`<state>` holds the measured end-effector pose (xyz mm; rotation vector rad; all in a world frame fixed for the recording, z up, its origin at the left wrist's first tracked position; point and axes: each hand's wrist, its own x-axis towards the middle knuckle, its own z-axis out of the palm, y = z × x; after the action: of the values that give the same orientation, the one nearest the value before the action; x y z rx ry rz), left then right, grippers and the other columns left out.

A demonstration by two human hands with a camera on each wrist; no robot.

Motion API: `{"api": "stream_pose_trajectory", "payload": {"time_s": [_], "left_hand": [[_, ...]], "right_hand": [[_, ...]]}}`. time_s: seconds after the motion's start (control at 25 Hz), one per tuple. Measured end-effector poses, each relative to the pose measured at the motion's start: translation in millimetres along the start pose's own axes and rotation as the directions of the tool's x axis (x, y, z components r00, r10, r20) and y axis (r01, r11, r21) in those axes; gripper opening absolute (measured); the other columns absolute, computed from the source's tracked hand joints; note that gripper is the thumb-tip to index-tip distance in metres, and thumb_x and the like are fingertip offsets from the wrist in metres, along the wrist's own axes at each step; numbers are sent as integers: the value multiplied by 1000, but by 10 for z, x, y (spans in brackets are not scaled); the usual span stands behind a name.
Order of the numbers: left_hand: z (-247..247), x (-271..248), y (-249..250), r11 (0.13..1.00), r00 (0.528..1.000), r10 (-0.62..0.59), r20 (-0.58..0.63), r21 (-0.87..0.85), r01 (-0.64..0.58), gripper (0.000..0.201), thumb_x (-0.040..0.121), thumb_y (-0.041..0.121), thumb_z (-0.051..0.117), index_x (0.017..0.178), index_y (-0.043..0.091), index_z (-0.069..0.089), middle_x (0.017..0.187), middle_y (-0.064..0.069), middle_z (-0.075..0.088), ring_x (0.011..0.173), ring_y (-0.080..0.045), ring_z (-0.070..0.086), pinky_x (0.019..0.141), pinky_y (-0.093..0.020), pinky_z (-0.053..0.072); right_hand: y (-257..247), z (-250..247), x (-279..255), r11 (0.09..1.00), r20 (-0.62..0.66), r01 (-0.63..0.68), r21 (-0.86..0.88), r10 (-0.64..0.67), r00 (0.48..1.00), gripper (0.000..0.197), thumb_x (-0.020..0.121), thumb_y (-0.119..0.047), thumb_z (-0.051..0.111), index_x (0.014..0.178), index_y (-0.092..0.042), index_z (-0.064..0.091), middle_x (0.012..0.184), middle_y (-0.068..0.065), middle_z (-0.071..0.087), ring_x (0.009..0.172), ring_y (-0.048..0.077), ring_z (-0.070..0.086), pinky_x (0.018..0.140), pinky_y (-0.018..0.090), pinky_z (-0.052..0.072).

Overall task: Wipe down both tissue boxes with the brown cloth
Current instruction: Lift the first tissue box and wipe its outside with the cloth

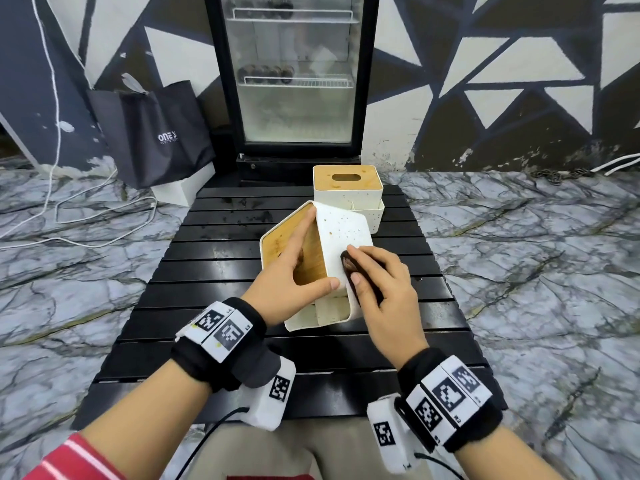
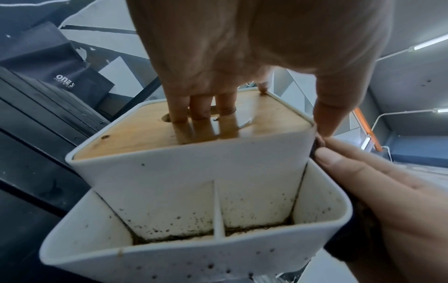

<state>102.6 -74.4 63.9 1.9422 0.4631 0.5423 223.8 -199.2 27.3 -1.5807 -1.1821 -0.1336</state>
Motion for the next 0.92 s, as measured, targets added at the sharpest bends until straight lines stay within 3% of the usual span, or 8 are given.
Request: {"api": "stream_pose_trajectory", "payload": {"time_s": [0.08,0.2,0.36,0.56,0.76,0.92], "left_hand": [[12,-4,3,998,1000,-10,-26,-70,8,84,70,45,63,133,64,11,143,10,43,126,-9,47,102,-25,41],[18,-5,18,999,1000,-15,-18,-44,15,91,67,49,61,139,58,6,142,22,39,126,-3,46,95,-16,42],[5,0,21,999,1000,-28,2,-34,28,96,67,48,63,142,55,4,138,19,45,120,-3,51,92,-16,44],[7,-20,47,996,999,-48,-6,-82,47,93,79,22,64,146,46,4,141,15,42,119,1,50,75,-5,44],[17,7,60,994,998,-67,17,-82,68,92,81,14,66,142,54,9,128,6,55,104,-5,59,72,-10,48],[1,-12,59,993,998,-65,13,-95,66,91,85,6,63,142,51,9,126,6,56,98,3,59,71,-9,47]], "right_hand": [[1,7,-92,1000,-14,16,-5,-17,1000,36,89,-27,45,124,-26,54,119,-12,48,111,12,42,100,12,29],[-14,19,-81,999,-21,32,-16,-33,999,35,90,-26,45,123,-24,55,119,-10,49,110,11,41,100,11,28],[55,-1,123,999,4,34,-31,-34,999,36,89,-28,44,122,-25,56,117,-10,49,110,13,42,99,8,26],[106,-8,69,998,-46,-34,-58,32,998,39,87,-32,41,122,-23,57,117,-9,49,108,18,43,97,5,25],[54,8,306,997,-44,5,-74,-8,999,37,88,-28,43,121,-20,58,116,0,55,105,19,43,94,5,25],[69,2,278,996,-62,-41,-79,37,997,35,88,-21,47,121,-20,58,113,-8,50,106,20,43,93,14,26]]}}
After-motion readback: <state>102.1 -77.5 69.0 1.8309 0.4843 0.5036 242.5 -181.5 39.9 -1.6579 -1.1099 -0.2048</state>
